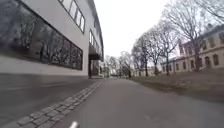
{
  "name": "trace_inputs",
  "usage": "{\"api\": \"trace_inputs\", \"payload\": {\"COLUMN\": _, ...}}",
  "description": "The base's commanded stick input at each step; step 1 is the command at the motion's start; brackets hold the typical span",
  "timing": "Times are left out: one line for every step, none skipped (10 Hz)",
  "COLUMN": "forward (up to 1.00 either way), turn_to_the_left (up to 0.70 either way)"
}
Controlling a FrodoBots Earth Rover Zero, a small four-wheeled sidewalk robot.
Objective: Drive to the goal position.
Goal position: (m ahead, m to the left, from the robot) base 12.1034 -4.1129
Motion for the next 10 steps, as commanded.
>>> {"api": "trace_inputs", "payload": {"forward": 1.0, "turn_to_the_left": 0.01}}
{"api": "trace_inputs", "payload": {"forward": 1.0, "turn_to_the_left": -0.21}}
{"api": "trace_inputs", "payload": {"forward": 1.0, "turn_to_the_left": -0.39}}
{"api": "trace_inputs", "payload": {"forward": 1.0, "turn_to_the_left": -0.39}}
{"api": "trace_inputs", "payload": {"forward": 1.0, "turn_to_the_left": -0.33}}
{"api": "trace_inputs", "payload": {"forward": 1.0, "turn_to_the_left": -0.09}}
{"api": "trace_inputs", "payload": {"forward": 1.0, "turn_to_the_left": 0.01}}
{"api": "trace_inputs", "payload": {"forward": 1.0, "turn_to_the_left": 0.01}}
{"api": "trace_inputs", "payload": {"forward": 1.0, "turn_to_the_left": 0.01}}
{"api": "trace_inputs", "payload": {"forward": 1.0, "turn_to_the_left": 0.01}}
